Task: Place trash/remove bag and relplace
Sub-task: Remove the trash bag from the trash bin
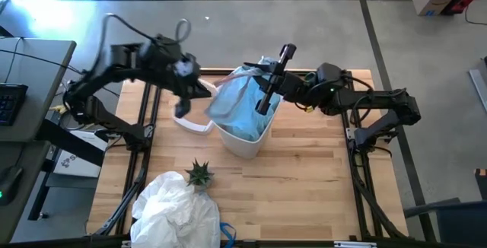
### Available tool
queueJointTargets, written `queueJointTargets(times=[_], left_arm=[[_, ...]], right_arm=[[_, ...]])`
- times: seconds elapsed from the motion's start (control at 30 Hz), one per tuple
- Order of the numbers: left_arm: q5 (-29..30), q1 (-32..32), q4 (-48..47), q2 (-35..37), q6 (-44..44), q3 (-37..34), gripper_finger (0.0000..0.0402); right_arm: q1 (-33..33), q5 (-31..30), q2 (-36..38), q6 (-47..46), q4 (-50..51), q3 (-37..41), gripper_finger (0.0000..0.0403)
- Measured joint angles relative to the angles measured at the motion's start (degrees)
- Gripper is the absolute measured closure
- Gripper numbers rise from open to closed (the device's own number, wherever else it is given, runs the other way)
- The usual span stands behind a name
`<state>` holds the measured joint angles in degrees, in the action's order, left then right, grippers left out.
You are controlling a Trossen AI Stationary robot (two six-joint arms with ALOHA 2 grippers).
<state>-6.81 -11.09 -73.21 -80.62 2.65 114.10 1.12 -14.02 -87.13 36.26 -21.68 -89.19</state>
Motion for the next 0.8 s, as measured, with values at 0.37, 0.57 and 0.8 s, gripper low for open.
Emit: queueJointTargets(times=[0.37,0.57,0.8], left_arm=[[0.7,4.0,17.1,1.3,2.9,-17.6,0.0373],[5.7,4.4,16.9,1.2,-1.8,-18.9,0.0317],[8.1,7.0,16.3,0.9,-4.7,-18.9,0.021]], right_arm=[[0.1,-0.4,3.0,0.2,0.6,0.0,0.0382],[0.1,-0.5,4.3,0.1,3.7,0.0,0.0382],[-0.1,-0.5,4.3,-0.2,6.0,0.0,0.0382]])
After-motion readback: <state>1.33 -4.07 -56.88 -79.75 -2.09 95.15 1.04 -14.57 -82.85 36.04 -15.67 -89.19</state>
